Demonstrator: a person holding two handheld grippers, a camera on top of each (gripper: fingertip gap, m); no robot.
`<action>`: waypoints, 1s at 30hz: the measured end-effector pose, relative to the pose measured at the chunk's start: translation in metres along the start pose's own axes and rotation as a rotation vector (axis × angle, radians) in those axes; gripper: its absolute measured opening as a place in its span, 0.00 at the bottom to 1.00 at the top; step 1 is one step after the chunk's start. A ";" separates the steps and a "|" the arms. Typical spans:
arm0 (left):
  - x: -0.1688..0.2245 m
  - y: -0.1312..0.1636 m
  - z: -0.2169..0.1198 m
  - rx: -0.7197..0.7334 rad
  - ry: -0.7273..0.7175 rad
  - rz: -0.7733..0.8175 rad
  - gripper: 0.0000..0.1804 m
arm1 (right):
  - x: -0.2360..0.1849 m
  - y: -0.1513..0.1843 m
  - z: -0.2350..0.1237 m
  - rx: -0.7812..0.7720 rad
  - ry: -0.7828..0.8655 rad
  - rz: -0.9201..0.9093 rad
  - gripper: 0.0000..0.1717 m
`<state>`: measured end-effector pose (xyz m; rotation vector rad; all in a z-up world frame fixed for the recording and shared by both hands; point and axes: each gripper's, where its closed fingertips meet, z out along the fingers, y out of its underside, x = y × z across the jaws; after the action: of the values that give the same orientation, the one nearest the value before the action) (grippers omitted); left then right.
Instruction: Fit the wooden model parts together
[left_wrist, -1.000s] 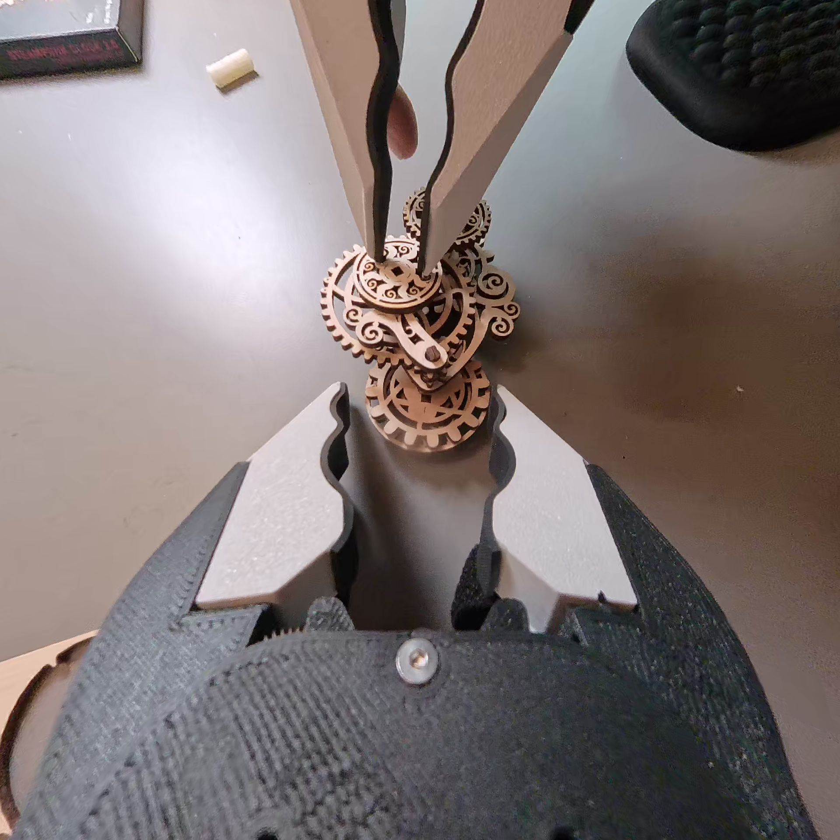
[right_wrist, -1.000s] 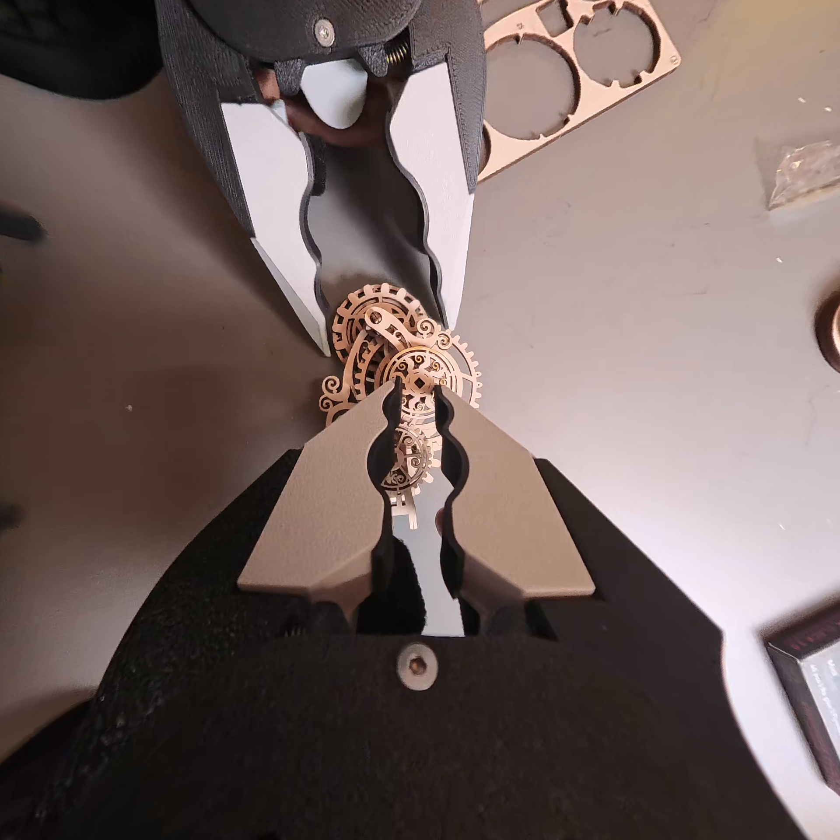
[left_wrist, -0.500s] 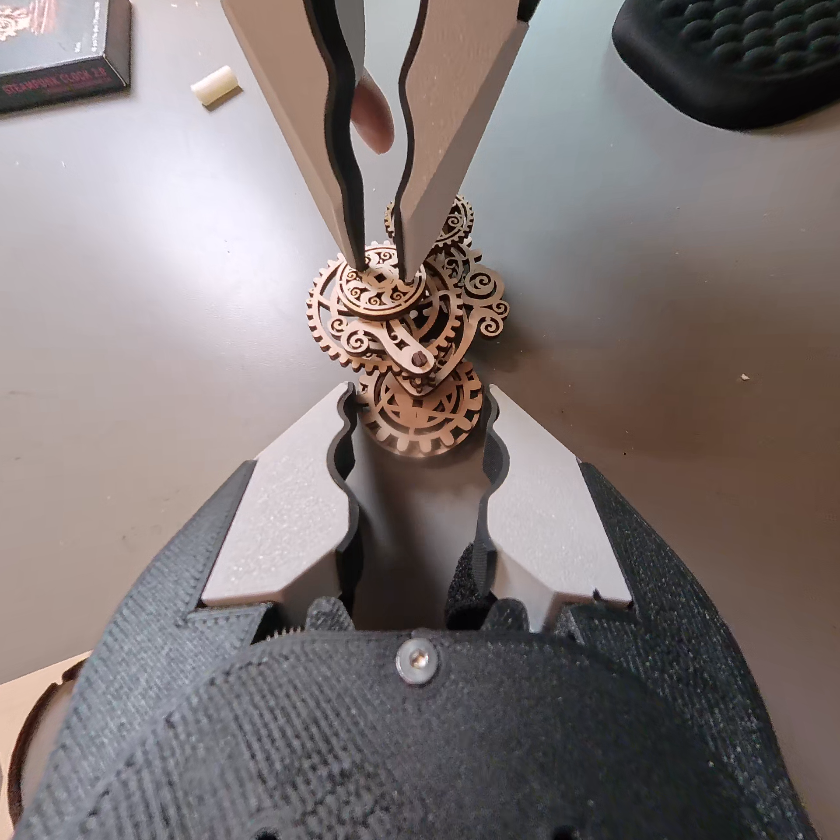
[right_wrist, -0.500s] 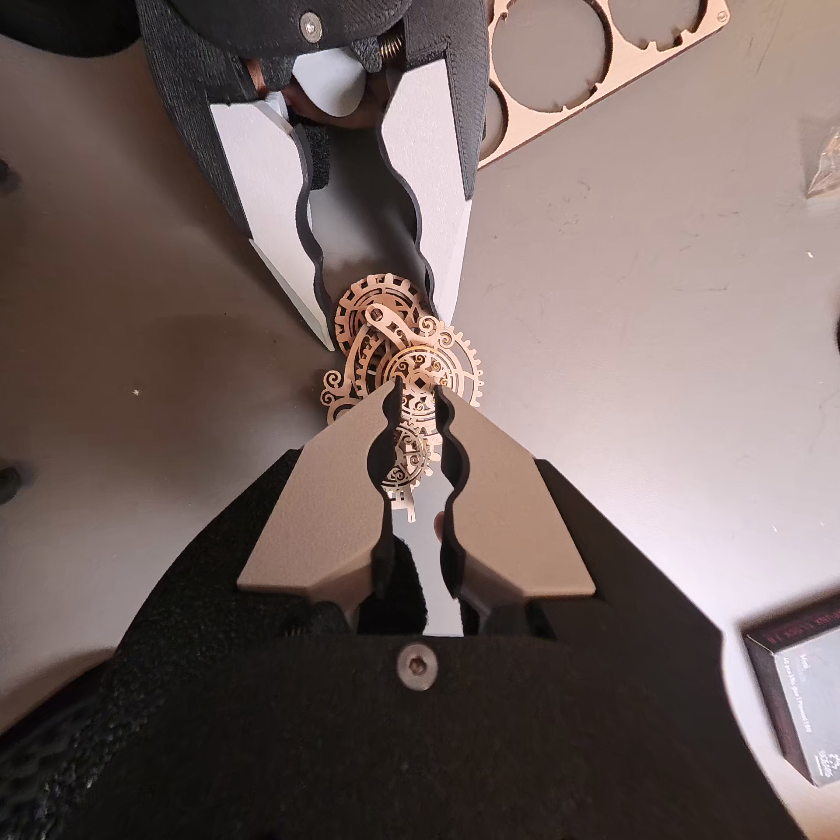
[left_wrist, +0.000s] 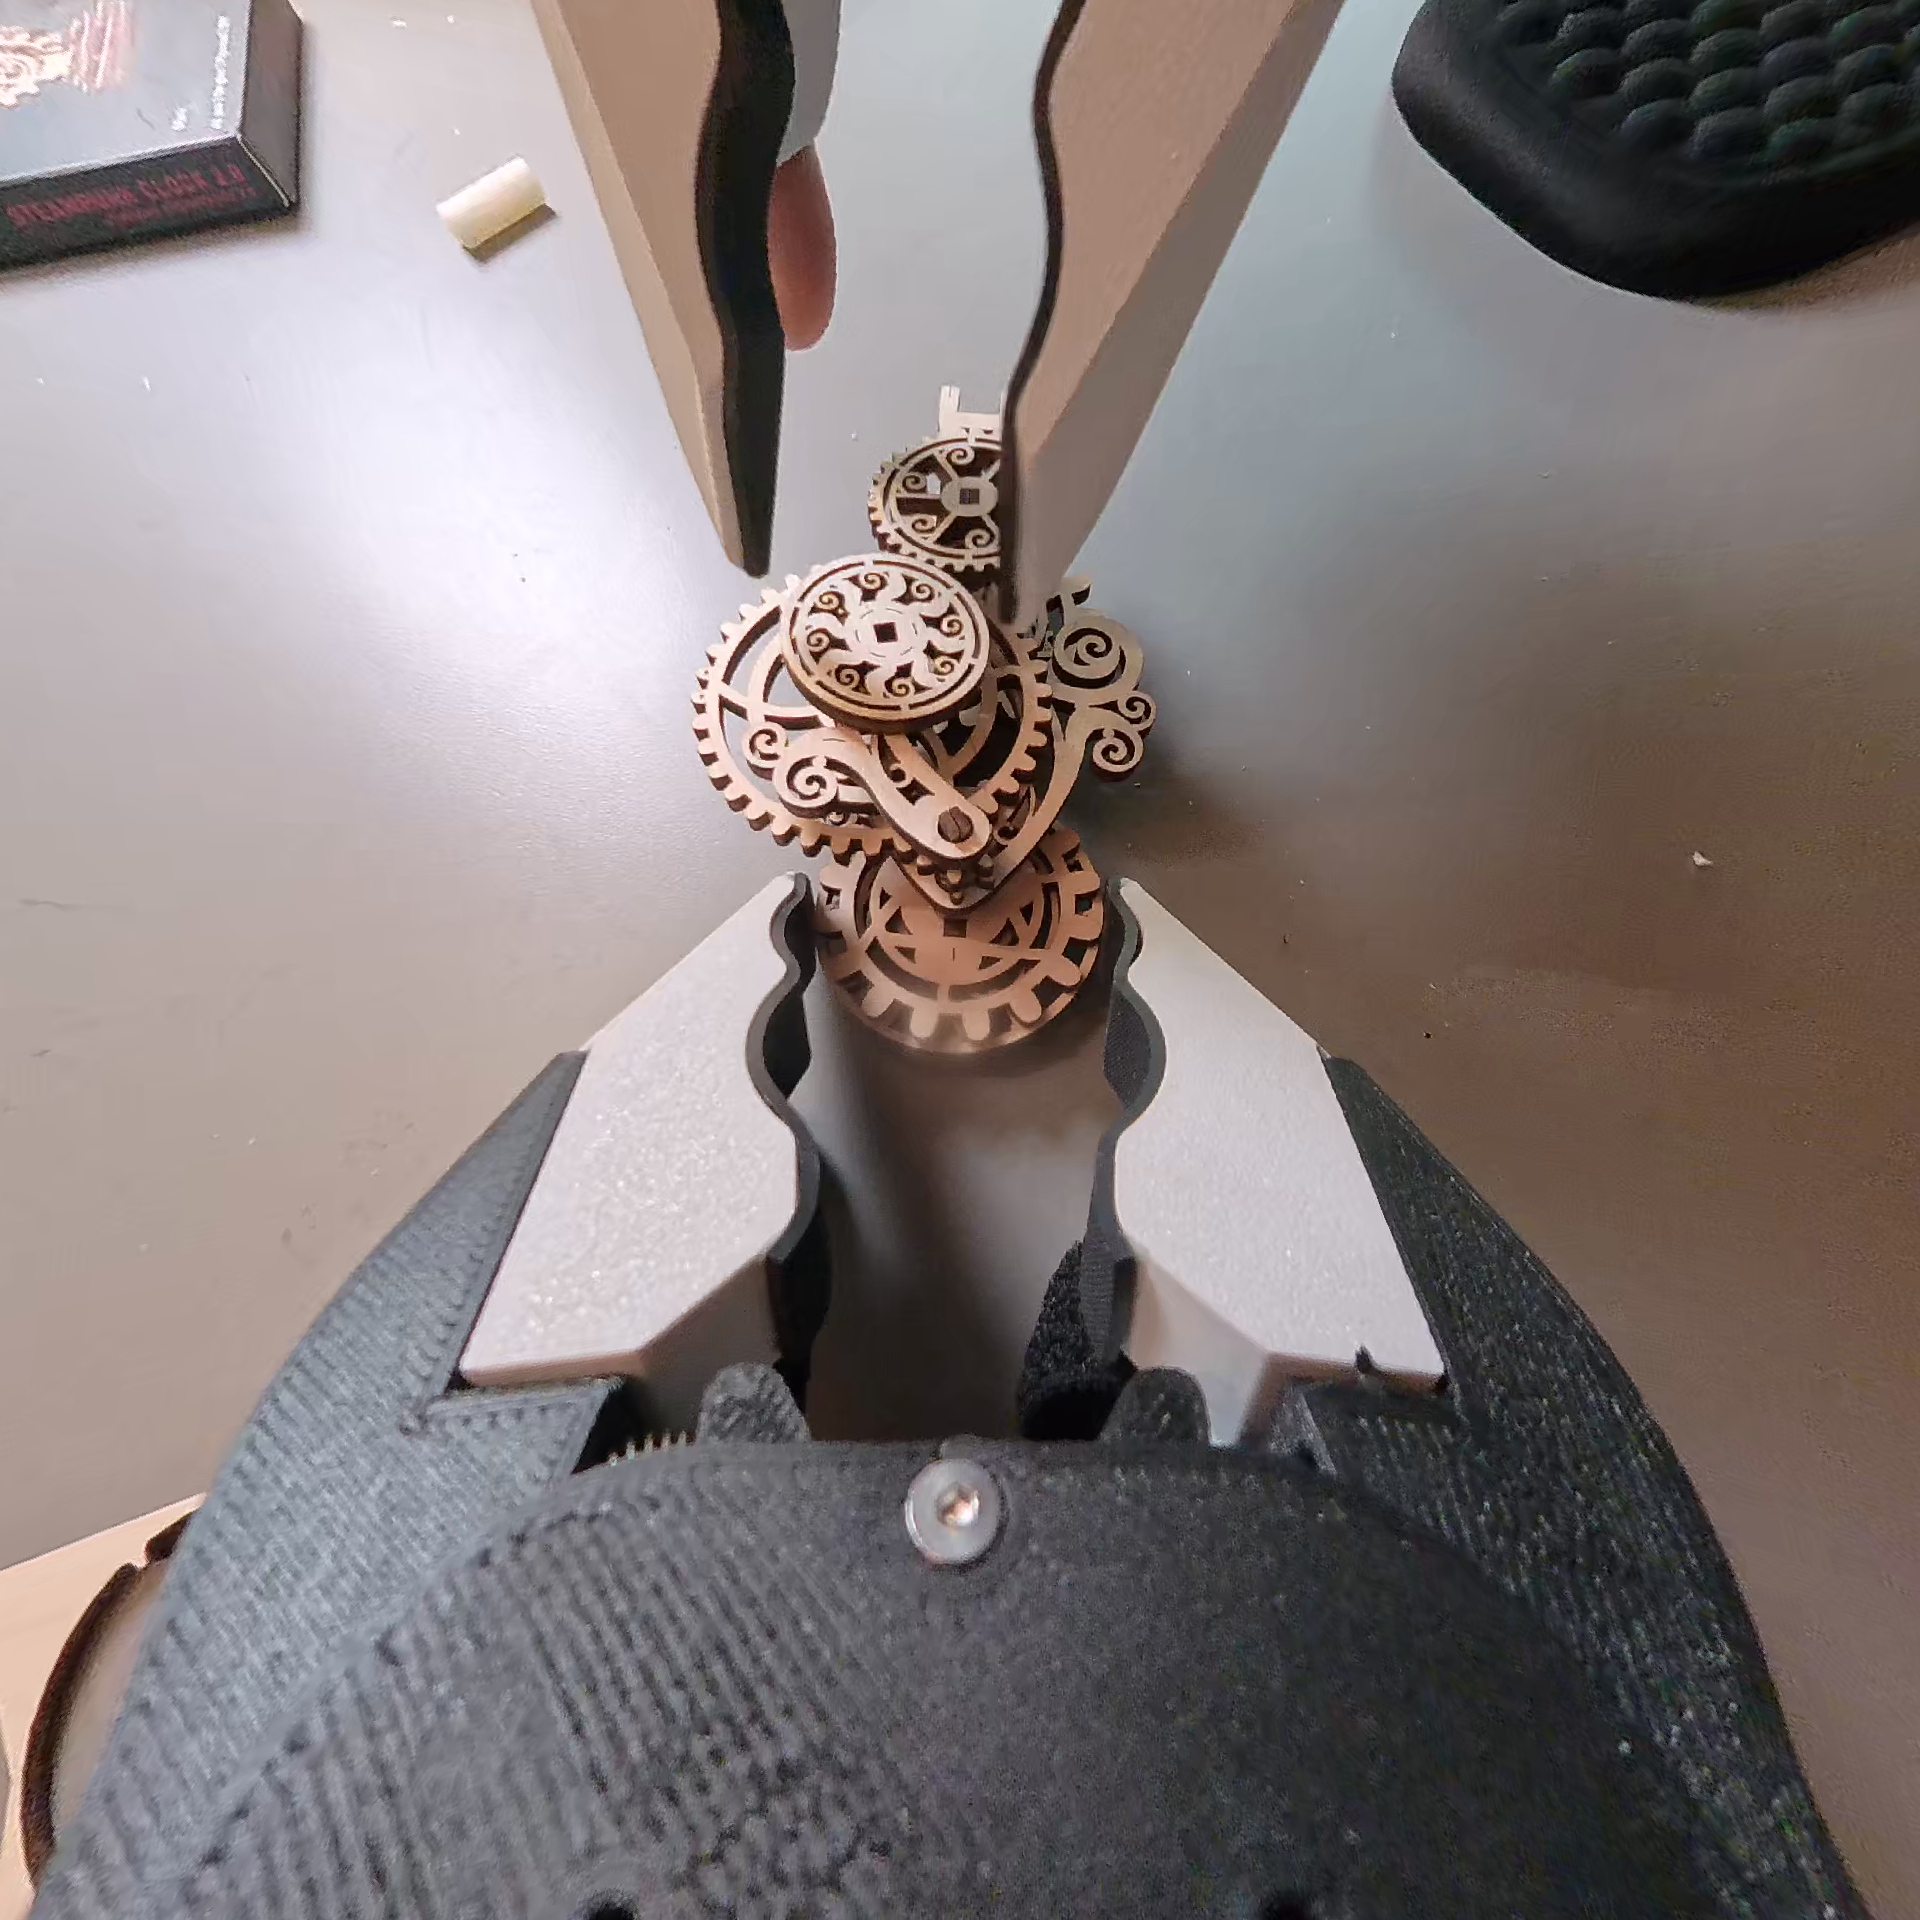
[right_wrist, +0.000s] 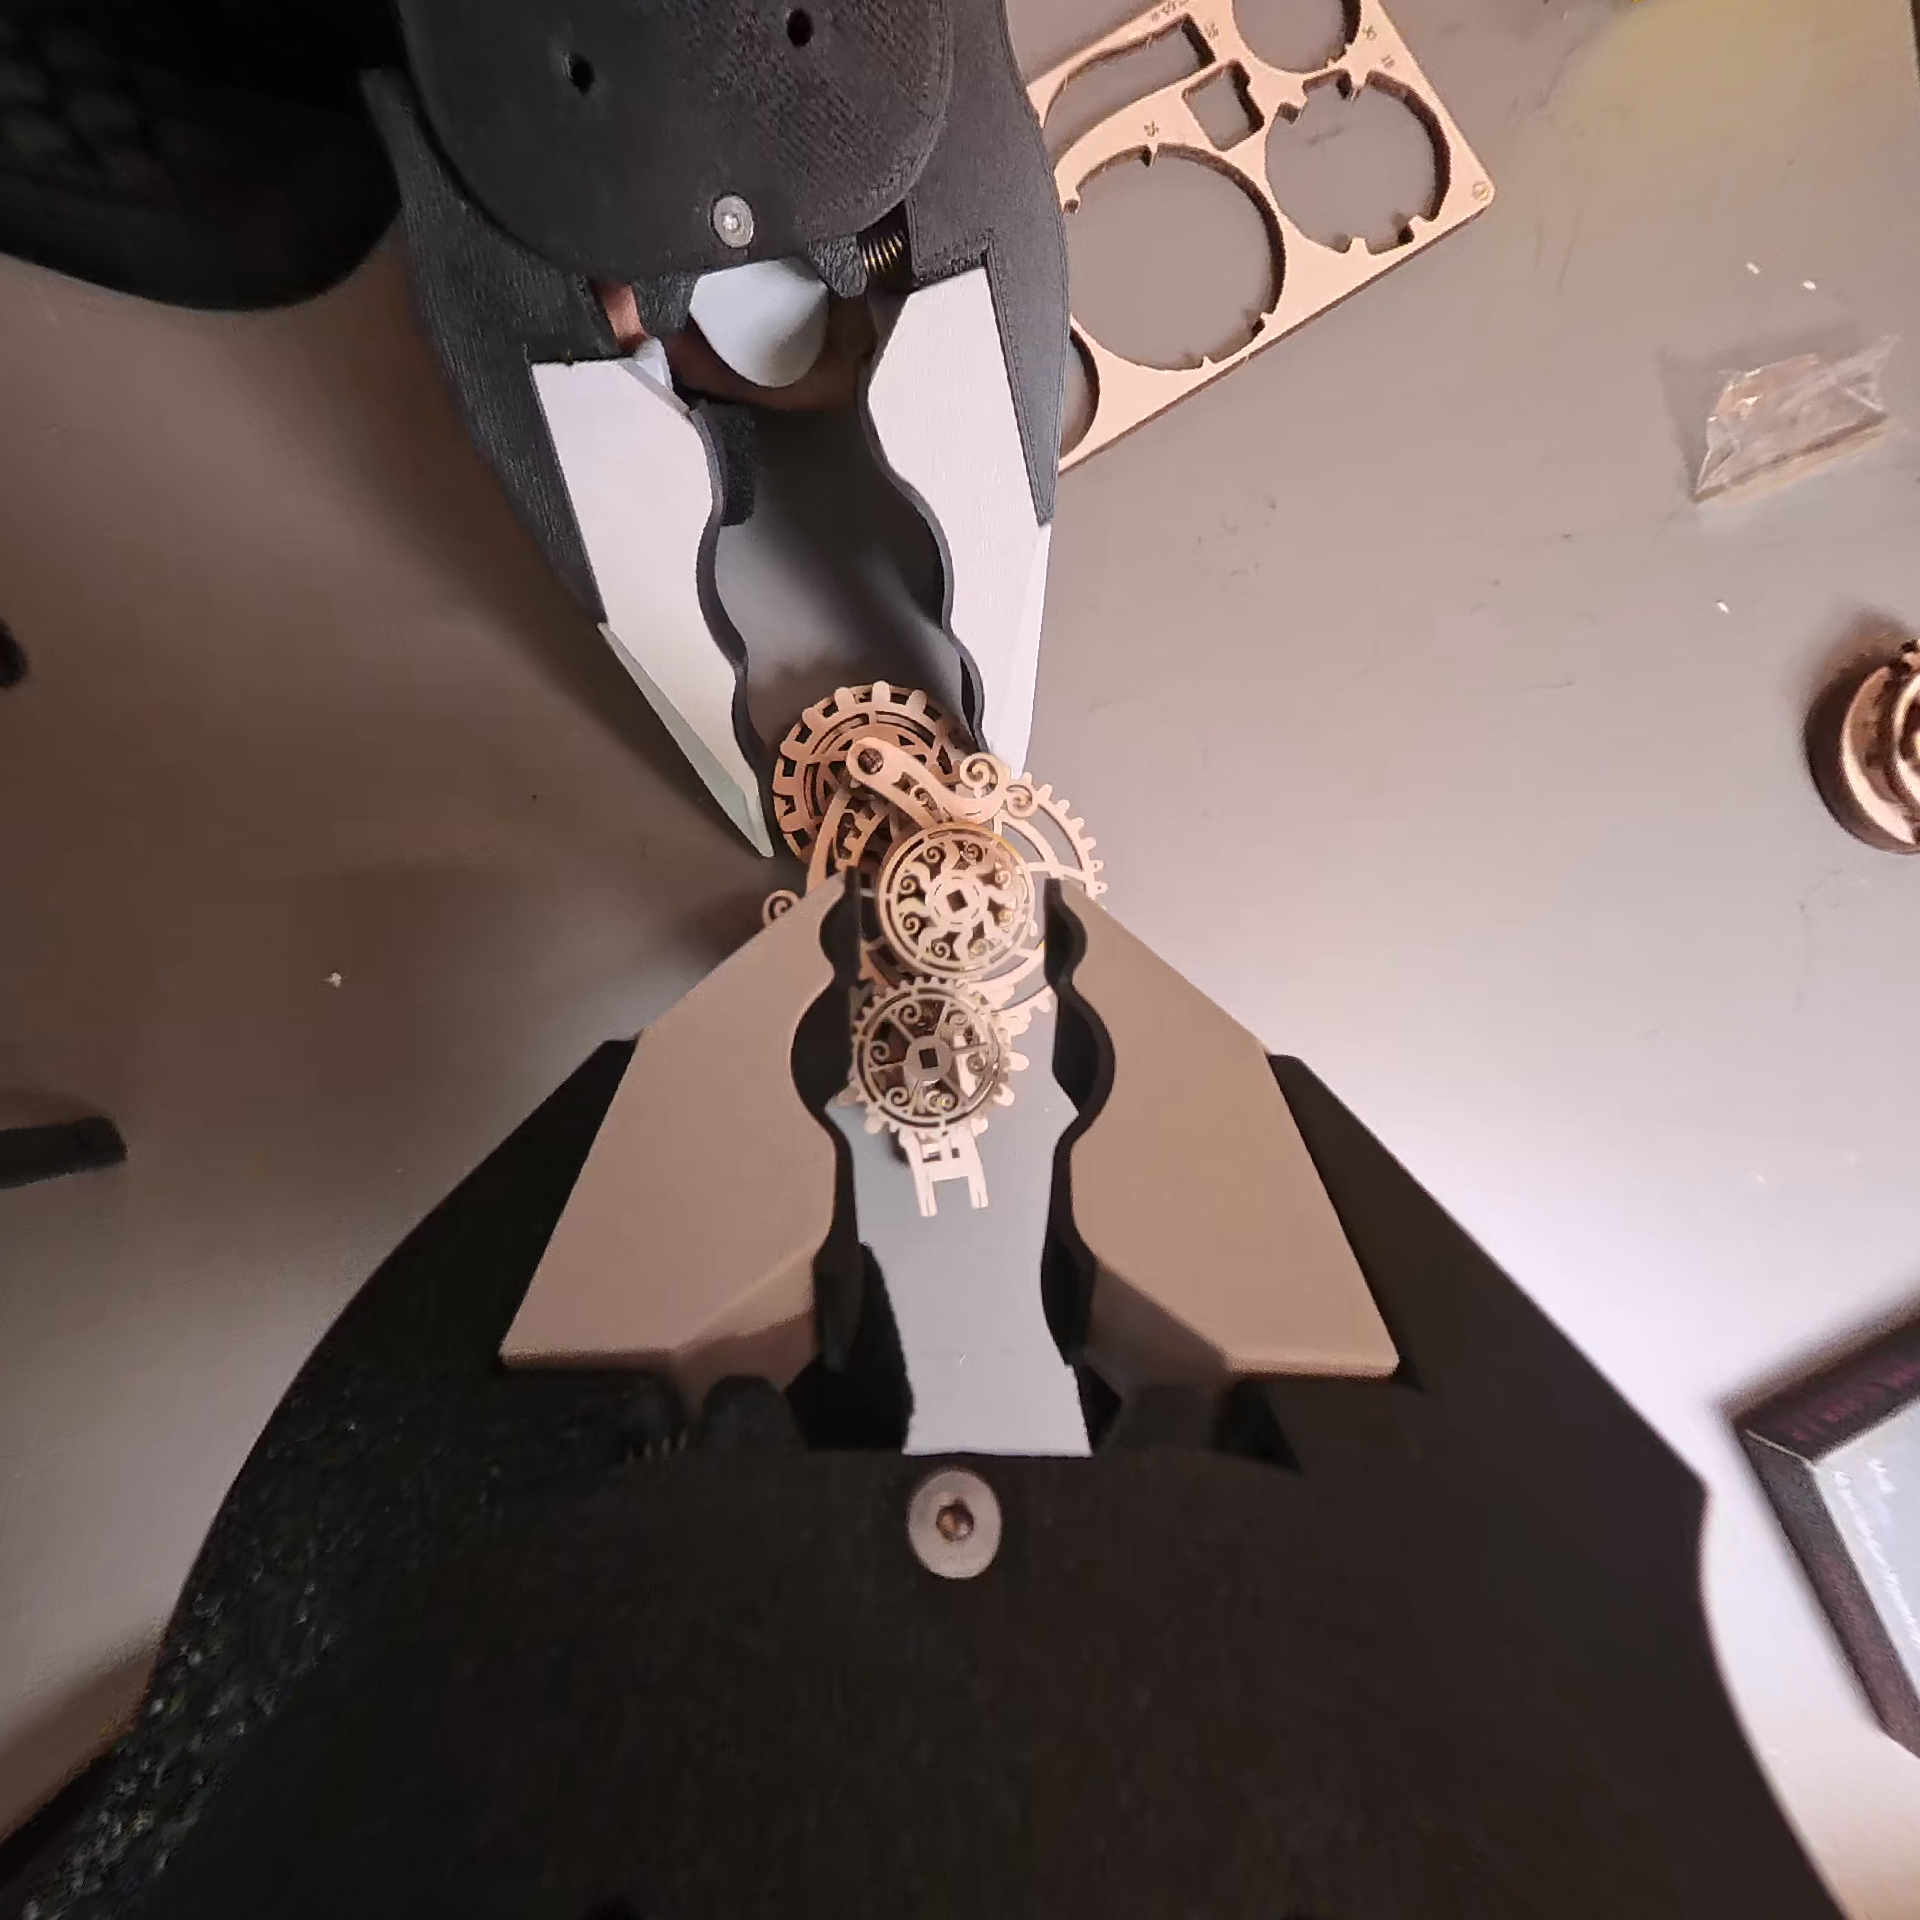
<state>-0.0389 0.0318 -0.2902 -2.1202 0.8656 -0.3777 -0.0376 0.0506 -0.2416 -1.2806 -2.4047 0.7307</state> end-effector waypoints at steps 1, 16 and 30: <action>0.000 0.000 0.000 0.001 0.001 -0.003 0.30 | 0.000 0.002 0.000 -0.001 0.004 0.006 0.20; 0.001 0.000 -0.001 0.005 0.008 -0.003 0.30 | 0.009 0.013 0.010 -0.030 -0.008 -0.014 0.18; 0.000 -0.001 -0.003 0.014 0.012 -0.006 0.30 | 0.027 0.023 -0.017 -0.008 0.003 0.004 0.18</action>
<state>-0.0404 0.0307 -0.2878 -2.1103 0.8613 -0.3995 -0.0281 0.0892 -0.2399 -1.2891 -2.4054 0.7202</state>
